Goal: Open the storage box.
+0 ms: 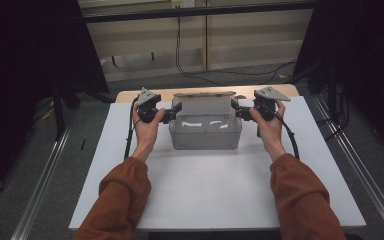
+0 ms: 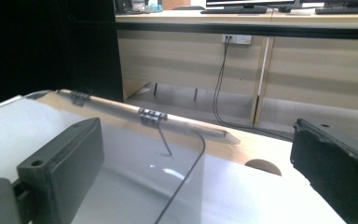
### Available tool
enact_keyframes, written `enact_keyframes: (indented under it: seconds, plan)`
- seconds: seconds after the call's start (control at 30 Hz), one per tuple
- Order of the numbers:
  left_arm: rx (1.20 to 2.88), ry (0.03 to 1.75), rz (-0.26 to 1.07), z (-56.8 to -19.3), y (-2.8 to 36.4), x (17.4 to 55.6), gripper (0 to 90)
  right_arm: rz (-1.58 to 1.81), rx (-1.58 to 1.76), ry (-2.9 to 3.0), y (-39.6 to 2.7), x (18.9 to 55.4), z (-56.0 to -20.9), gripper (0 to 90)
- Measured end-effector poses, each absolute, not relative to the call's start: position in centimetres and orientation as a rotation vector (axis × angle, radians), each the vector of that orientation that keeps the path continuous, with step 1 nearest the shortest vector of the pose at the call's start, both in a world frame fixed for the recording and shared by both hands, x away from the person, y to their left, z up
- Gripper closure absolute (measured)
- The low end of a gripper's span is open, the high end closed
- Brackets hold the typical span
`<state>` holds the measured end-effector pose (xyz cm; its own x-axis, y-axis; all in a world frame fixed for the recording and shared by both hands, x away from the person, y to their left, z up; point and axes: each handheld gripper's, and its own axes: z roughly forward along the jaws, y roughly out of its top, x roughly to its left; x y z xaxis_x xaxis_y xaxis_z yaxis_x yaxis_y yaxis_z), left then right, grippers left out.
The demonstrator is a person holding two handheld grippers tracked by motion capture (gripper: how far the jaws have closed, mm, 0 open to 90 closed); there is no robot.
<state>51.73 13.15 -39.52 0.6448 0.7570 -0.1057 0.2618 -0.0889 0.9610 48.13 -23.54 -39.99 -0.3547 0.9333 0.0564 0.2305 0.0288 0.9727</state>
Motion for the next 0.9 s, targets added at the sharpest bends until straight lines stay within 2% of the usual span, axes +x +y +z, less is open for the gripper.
enact_keyframes:
  seconds: [0.33,0.9]
  plan:
    - [1.627,0.816,0.543,-39.9,14.9,47.5,5.5,1.352,1.149,1.646,-24.4,43.6,-40.6,0.8]
    - [1.605,0.81,0.588,-42.0,18.2,40.1,3.2,1.302,1.146,1.602,-25.6,36.3,-42.1,1.4]
